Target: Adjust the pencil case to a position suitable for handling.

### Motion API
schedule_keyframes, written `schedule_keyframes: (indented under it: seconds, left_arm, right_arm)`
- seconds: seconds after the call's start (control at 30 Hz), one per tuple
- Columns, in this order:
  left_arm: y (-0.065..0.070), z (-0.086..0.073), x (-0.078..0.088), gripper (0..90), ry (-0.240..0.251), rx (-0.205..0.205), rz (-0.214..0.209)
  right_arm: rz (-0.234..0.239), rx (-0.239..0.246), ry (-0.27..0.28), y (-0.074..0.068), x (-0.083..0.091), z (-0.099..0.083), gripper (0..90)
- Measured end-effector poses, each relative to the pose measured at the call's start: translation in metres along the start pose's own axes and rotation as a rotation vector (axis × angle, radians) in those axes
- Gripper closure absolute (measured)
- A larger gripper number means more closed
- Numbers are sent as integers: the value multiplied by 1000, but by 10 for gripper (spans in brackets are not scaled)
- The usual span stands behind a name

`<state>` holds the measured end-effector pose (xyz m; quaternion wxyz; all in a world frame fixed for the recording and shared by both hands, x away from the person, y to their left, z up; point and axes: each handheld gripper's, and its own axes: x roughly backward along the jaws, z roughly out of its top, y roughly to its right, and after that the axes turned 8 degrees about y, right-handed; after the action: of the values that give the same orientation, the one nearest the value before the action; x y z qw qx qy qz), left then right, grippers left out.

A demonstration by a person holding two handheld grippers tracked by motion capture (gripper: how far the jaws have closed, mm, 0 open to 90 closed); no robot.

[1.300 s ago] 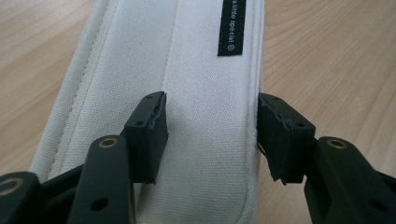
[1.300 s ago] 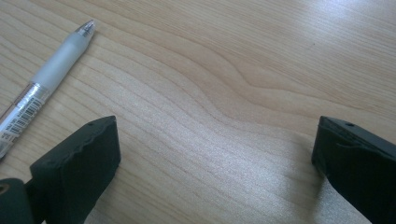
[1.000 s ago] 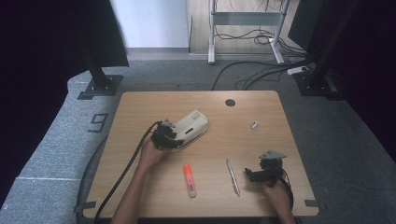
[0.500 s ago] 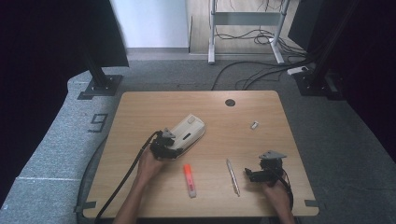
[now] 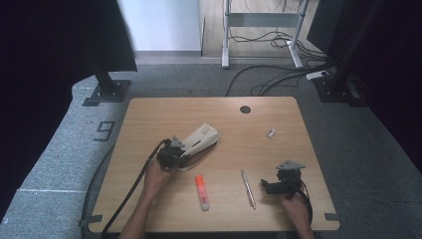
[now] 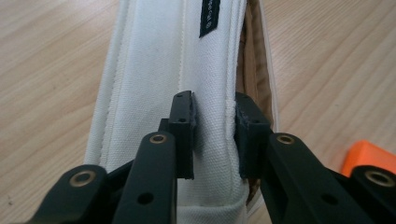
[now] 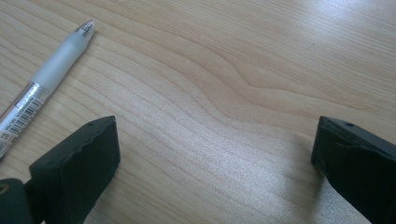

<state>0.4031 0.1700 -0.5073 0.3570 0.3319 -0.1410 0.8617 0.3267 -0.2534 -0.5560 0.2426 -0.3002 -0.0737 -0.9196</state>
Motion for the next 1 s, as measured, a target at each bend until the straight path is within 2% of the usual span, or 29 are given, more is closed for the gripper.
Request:
schedule_keyframes:
  seconds: [0.27,0.43,0.53,1.0]
  left_arm:
    - [-10,-4,20,765,61,71,-96]
    - [-14,-6,29,768,83,89,-132]
    - [-16,-6,34,768,93,103,-144]
    - [-18,-10,44,771,129,95,-143]
  right_arm:
    - [0,0,0,0,0,0,8]
    - [0,-1,0,0,0,0,8]
    - [0,0,-1,0,0,0,8]
    - [2,-1,-1,0,0,0,8]
